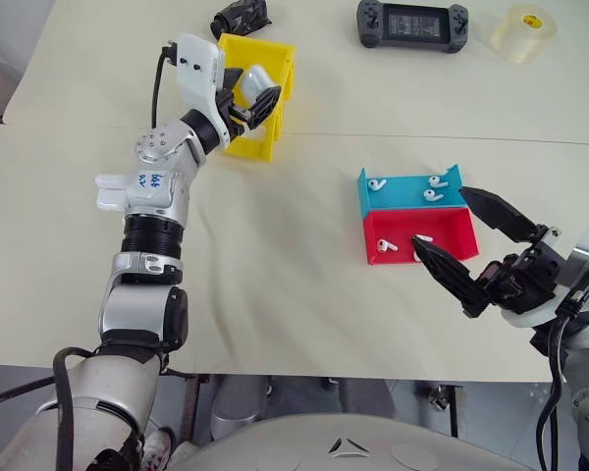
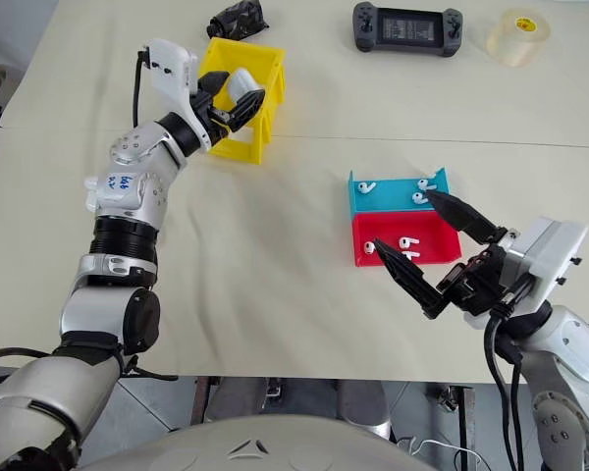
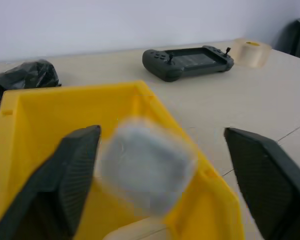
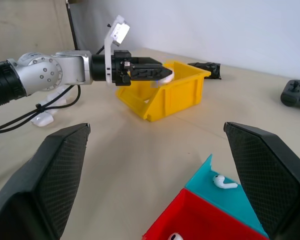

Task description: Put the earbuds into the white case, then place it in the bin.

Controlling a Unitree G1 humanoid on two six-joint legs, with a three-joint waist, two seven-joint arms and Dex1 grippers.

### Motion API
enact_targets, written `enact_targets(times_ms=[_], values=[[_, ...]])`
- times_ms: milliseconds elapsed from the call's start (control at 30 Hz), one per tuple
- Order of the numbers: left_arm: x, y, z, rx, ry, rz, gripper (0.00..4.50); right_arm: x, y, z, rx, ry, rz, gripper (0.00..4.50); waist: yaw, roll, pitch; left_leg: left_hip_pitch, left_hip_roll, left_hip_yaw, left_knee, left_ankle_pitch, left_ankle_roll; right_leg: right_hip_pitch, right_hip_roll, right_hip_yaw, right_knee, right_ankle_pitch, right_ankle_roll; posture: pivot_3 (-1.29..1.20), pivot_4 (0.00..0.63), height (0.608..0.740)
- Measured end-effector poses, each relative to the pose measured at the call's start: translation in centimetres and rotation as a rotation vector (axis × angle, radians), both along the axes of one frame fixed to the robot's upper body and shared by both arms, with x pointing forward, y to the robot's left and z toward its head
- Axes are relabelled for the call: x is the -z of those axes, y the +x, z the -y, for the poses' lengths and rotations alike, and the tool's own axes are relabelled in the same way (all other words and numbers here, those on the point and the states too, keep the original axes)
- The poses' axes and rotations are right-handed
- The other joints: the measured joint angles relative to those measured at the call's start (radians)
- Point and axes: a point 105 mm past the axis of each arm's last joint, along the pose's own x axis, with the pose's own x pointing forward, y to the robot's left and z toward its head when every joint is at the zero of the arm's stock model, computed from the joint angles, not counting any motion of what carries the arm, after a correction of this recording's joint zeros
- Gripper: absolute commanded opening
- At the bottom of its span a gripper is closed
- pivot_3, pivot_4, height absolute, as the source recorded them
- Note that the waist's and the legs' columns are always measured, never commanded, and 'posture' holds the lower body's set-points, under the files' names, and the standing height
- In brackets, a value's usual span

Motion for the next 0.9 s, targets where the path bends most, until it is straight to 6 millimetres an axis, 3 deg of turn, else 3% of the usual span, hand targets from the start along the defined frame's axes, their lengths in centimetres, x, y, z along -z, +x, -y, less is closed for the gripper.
enact_targets(times_ms=[133,267,333,567,667,900], values=[[0.3,-1.7,-1.1,0.025,0.015,0.007,4.47,-0.1,0.0,0.1,0.007,-0.006,0.017,4.50,0.003,0.000,0.000,0.000,0.001,-0.001,0.001,0.001,-0.001,0.001,0.000,0.002,0.001,0.000,0.000,0.00,0.150,0.740],[1.9,-7.0,-3.3,0.209,0.136,0.005,4.47,0.2,0.2,0.6,0.001,-0.013,0.012,4.50,-0.014,0.000,0.000,0.001,0.002,-0.001,0.000,0.000,-0.002,0.000,0.000,0.003,0.000,0.000,-0.001,0.00,0.150,0.740],[2.2,-8.9,-3.3,0.297,0.163,0.015,4.47,0.5,0.5,0.9,-0.008,-0.023,-0.004,4.50,-0.009,0.000,0.000,0.001,0.002,-0.001,0.001,0.000,-0.002,0.001,-0.001,0.003,-0.001,0.000,-0.001,0.00,0.150,0.740],[5.3,-13.7,-5.5,0.396,0.307,-0.030,4.47,2.0,0.3,2.2,-0.100,-0.156,-0.052,4.50,0.002,0.000,0.000,0.002,0.002,-0.001,0.000,-0.001,0.000,0.003,-0.001,0.003,-0.007,0.000,-0.001,0.00,0.150,0.740],[6.2,-14.5,-6.0,0.405,0.328,-0.032,4.47,2.7,0.0,2.9,-0.140,-0.211,-0.070,4.50,0.006,0.000,0.000,0.001,0.002,-0.002,0.000,-0.001,0.000,0.004,-0.002,0.003,-0.007,0.000,-0.001,0.00,0.150,0.740],[5.3,-14.8,-6.1,0.416,0.385,0.062,4.47,3.3,0.4,4.9,-0.175,-0.288,-0.064,4.50,0.001,0.000,0.000,0.002,0.002,-0.001,0.000,-0.001,0.000,0.004,-0.002,0.003,-0.007,0.000,-0.001,0.00,0.150,0.740]])
